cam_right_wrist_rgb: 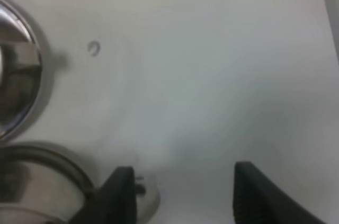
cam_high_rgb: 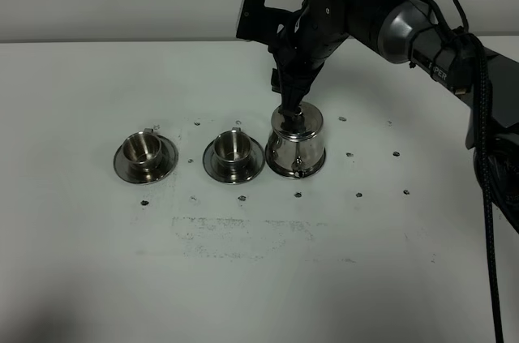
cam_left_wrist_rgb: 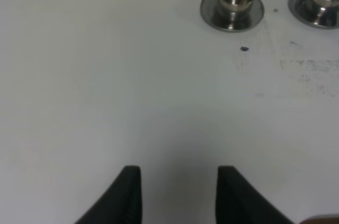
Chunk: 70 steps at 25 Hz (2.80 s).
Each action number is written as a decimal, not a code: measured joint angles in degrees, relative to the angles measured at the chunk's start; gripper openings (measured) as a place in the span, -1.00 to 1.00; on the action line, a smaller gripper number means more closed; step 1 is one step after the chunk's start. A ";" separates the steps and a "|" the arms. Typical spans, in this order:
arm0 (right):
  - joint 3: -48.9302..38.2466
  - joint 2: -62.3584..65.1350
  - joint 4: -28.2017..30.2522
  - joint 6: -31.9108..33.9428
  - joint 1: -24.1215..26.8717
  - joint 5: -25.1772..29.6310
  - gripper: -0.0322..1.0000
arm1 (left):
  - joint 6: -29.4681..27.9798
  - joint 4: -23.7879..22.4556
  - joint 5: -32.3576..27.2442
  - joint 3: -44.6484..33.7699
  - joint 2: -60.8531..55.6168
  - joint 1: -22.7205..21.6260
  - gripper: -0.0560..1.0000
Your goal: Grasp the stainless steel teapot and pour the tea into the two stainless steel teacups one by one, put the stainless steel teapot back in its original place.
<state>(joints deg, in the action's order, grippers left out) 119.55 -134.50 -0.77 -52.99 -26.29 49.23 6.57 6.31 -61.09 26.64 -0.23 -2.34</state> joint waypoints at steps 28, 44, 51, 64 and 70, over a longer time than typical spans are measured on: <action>0.00 0.06 0.77 -1.35 1.62 0.68 -0.15 | 0.00 0.00 0.00 0.00 0.00 0.00 -0.17; 0.00 0.75 -2.59 -3.31 0.49 1.02 -0.15 | 0.00 0.00 0.00 0.00 0.00 0.00 -0.17; 0.00 -0.05 -0.76 -3.68 0.49 0.73 -0.15 | 0.00 0.00 0.00 0.00 0.00 0.00 -0.17; 0.00 -0.05 1.14 -3.81 2.72 2.95 -0.15 | 0.00 0.00 0.00 0.00 0.00 0.00 -0.17; 0.01 -0.05 1.50 -3.81 2.90 6.02 -0.15 | 0.00 0.00 0.00 0.00 0.00 0.00 -0.17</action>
<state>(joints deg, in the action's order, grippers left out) 119.56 -134.56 0.73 -56.80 -23.39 55.25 6.57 6.31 -61.09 26.64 -0.23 -2.34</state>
